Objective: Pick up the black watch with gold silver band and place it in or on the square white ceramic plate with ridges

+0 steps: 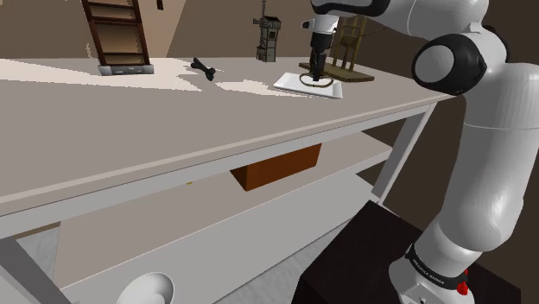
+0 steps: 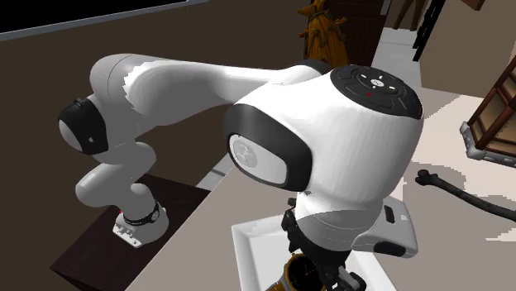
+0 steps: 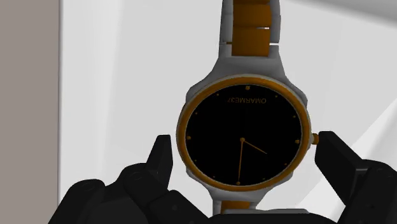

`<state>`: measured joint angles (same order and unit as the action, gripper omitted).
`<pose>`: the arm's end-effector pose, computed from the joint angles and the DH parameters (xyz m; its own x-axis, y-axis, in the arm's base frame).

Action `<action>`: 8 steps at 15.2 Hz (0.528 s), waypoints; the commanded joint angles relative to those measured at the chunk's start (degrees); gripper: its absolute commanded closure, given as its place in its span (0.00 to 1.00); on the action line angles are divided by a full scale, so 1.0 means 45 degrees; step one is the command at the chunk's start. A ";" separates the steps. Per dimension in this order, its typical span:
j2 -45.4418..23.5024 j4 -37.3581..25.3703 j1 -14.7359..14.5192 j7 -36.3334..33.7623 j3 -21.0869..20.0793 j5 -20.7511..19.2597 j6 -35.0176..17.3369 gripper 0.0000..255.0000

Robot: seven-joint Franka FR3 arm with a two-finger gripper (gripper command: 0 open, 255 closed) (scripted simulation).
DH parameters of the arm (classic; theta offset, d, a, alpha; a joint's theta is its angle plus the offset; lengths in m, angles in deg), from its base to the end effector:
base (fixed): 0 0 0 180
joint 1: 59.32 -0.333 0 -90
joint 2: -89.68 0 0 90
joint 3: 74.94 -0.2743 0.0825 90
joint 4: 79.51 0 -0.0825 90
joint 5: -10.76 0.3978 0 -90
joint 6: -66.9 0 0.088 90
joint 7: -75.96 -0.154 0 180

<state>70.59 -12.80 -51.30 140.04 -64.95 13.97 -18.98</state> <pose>0.6218 -0.1749 0.5252 0.6838 0.7297 0.0018 0.7297 -0.6838 0.0058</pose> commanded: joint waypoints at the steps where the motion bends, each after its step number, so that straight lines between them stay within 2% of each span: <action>1: -0.0278 -0.0866 0.0058 0.0006 0.0002 0.0051 0.0591 0.00; 4: -0.1440 -0.3968 0.0332 0.0024 -0.0003 0.0266 0.2536 0.00; 8: -0.1440 -0.3969 0.0336 0.0023 -0.0009 0.0263 0.2537 0.00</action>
<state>64.47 -29.92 -49.88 140.12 -64.99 15.10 -7.96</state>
